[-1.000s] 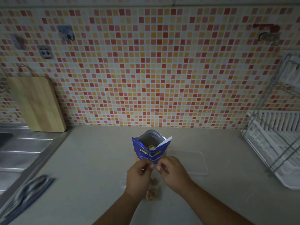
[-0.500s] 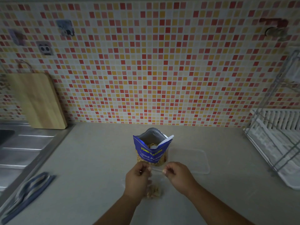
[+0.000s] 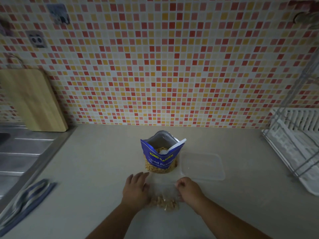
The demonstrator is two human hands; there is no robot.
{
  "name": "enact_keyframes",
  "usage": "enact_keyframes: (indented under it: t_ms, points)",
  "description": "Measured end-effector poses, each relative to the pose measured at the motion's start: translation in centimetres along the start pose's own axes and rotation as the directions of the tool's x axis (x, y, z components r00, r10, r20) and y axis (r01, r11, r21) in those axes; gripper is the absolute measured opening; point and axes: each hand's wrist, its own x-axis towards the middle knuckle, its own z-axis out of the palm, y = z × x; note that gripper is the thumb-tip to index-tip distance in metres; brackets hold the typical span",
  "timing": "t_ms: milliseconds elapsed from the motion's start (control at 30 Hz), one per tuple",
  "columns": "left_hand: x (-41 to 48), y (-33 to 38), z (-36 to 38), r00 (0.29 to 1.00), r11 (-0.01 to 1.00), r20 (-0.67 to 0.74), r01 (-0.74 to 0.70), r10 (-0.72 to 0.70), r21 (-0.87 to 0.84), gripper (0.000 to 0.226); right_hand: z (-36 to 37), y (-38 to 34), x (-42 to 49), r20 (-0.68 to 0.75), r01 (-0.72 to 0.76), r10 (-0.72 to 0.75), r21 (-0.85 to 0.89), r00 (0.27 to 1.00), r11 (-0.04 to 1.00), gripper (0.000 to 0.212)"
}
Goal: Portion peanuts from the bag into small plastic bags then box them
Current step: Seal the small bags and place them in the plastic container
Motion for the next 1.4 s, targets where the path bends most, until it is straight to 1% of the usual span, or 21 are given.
enact_keyframes:
  t_ms: [33, 100, 167, 233, 333, 400, 533, 567, 667, 700, 767, 867, 900, 967, 1033, 1067, 1100, 1133, 1200, 1300, 1400]
  points:
    - [-0.2, -0.5, 0.0, 1.0, 1.0, -0.004, -0.004, 0.004, -0.012, 0.032, 0.4, 0.6, 0.5, 0.007, 0.002, -0.002, 0.011, 1.0, 1.0, 0.012]
    - [-0.7, -1.1, 0.6, 0.998, 0.997, 0.061, 0.014, -0.009, -0.079, 0.038, 0.8, 0.4, 0.2, 0.017, 0.008, -0.009, 0.033, 1.0, 0.999, 0.008]
    - [-1.1, -1.4, 1.2, 0.98, 0.993, 0.198, 0.05, -0.029, -0.107, 0.045, 1.1, -0.4, -0.5, 0.064, 0.02, -0.023, 0.049, 0.998, 0.999, 0.026]
    - [-1.5, -1.2, 1.3, 0.955, 0.993, 0.287, 0.094, -0.07, -0.069, 0.062, 1.6, -0.9, -0.9, 0.102, 0.027, -0.03, 0.031, 0.994, 0.999, 0.042]
    - [-2.0, -0.2, 0.5, 0.904, 0.986, 0.403, 0.162, -0.139, -0.024, 0.091, 2.3, -1.2, -1.7, 0.12, 0.064, -0.059, -0.043, 0.991, 0.997, 0.051]
    - [-2.6, 0.5, 0.1, 0.902, 0.985, 0.412, 0.163, -0.129, -0.049, 0.095, 2.9, -1.1, -2.2, 0.11, 0.103, -0.09, -0.115, 0.99, 0.988, 0.048]
    - [-4.1, 0.6, 0.3, 0.925, 0.972, 0.358, 0.188, -0.128, -0.14, 0.089, 3.8, -0.5, -3.1, 0.061, 0.125, -0.116, -0.169, 0.991, 0.978, 0.04]
    - [-4.2, 0.7, 0.2, 0.925, 0.969, 0.358, 0.191, -0.125, -0.155, 0.094, 4.0, -0.4, -3.3, 0.046, 0.125, -0.118, -0.183, 0.992, 0.975, 0.039]
    - [-3.9, 0.8, -0.4, 0.899, 0.968, 0.416, 0.21, -0.136, -0.138, 0.128, 4.3, -0.3, -3.5, 0.006, 0.122, -0.124, -0.222, 0.992, 0.967, 0.033]
    - [-3.7, 0.8, -0.7, 0.894, 0.967, 0.424, 0.22, -0.147, -0.129, 0.129, 4.3, -0.3, -3.5, -0.01, 0.127, -0.133, -0.232, 0.991, 0.964, 0.029]
    - [-3.5, 0.9, -1.0, 0.907, 0.965, 0.392, 0.223, -0.154, -0.136, 0.114, 3.9, -0.2, -3.3, -0.044, 0.145, -0.16, -0.247, 0.986, 0.958, 0.023]
    - [-3.0, 0.9, -1.1, 0.97, 0.993, 0.239, 0.057, -0.031, -0.101, 0.075, 3.0, -0.1, -2.5, -0.071, 0.203, -0.225, -0.232, 0.972, 0.951, 0.034]
    - [-2.6, 1.3, -1.0, 0.982, 0.993, 0.187, -0.007, 0.03, -0.118, 0.068, 2.3, -0.3, -2.3, -0.093, 0.247, -0.275, -0.24, 0.957, 0.939, 0.036]
    - [-1.1, 3.5, -1.6, 0.981, 0.974, 0.081, -0.161, 0.175, -0.157, 0.066, 0.5, -0.7, -1.5, -0.171, 0.379, -0.442, -0.305, 0.881, 0.874, 0.035]
    - [0.6, 6.4, -2.0, 0.954, 0.945, 0.001, -0.296, 0.299, -0.141, 0.071, -2.1, -0.5, -0.2, -0.27, 0.468, -0.596, -0.414, 0.756, 0.781, 0.038]
    - [1.4, 7.9, -2.0, 0.944, 0.936, 0.01, -0.327, 0.331, -0.127, 0.075, -3.8, -0.6, 0.4, -0.284, 0.48, -0.649, -0.482, 0.705, 0.733, 0.042]
    - [2.3, 9.2, -2.0, 0.943, 0.94, 0.041, -0.323, 0.329, -0.111, 0.079, -5.6, -0.7, 1.0, -0.277, 0.473, -0.676, -0.538, 0.682, 0.698, 0.048]
    - [3.0, 10.3, -1.8, 0.95, 0.956, 0.119, -0.276, 0.287, -0.099, 0.083, -7.3, -0.9, 1.5, -0.257, 0.46, -0.683, -0.575, 0.684, 0.677, 0.055]
    - [4.2, 12.0, -1.2, 0.962, 0.987, 0.223, -0.15, 0.159, -0.058, 0.088, -10.5, -1.3, 2.3, -0.186, 0.416, -0.651, -0.635, 0.736, 0.651, 0.073]
    - [5.8, 13.4, 0.7, 0.96, 0.998, 0.272, -0.068, 0.068, -0.01, 0.095, -13.3, -1.9, 3.4, 0.071, 0.355, -0.449, -0.725, 0.891, 0.591, 0.102]
    - [7.4, 14.0, 2.1, 0.919, 1.0, 0.393, 0.004, -0.015, 0.028, 0.1, -13.8, -2.1, 4.7, 0.231, 0.348, -0.298, -0.826, 0.926, 0.444, 0.119]
